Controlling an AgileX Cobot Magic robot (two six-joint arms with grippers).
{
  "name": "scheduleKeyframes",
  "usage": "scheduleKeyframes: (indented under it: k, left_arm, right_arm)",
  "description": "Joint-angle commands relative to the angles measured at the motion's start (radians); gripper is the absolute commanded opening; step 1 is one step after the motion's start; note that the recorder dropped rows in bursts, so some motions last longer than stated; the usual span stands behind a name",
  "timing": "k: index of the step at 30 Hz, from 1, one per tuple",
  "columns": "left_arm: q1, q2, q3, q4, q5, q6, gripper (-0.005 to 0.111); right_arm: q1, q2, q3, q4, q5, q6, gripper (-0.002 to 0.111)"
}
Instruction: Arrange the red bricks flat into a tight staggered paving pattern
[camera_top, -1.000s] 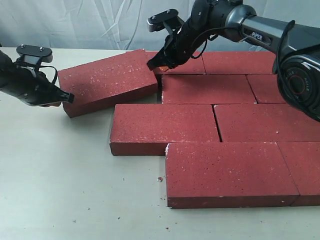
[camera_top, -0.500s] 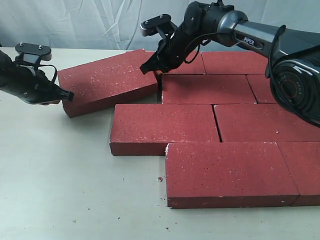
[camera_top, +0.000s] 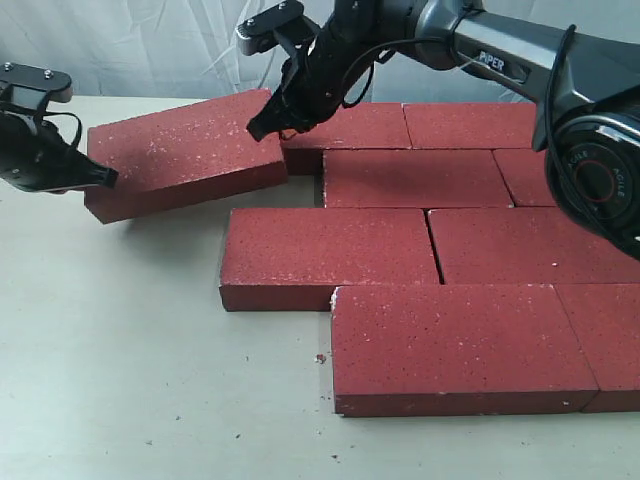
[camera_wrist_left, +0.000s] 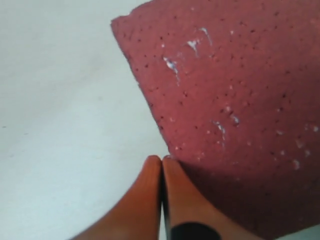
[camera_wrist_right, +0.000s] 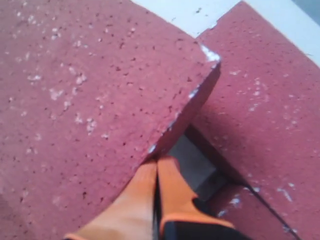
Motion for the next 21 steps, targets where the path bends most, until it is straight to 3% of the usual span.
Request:
scheduleKeyframes:
  k: [1,7,21]
  left_arm:
    - [0.032,-0.054,0.024,-0.033,0.004,0.002,0.0]
    - [0.071,-0.046,0.045,-0.05,-0.059,0.002,0.0]
    - [0.08,0.006,0.051,-0.053,-0.149,0.003,0.0]
  right_arm:
    - [0.086,-0.003,-0.003,0.093,0.027,-0.002,-0.001]
    - [0.118,0.002,-0.003,0.08,-0.052,-0.002,-0.001]
    - [0.125,0.1,-0.003,0.103,-0.242,-0.002,-0.001]
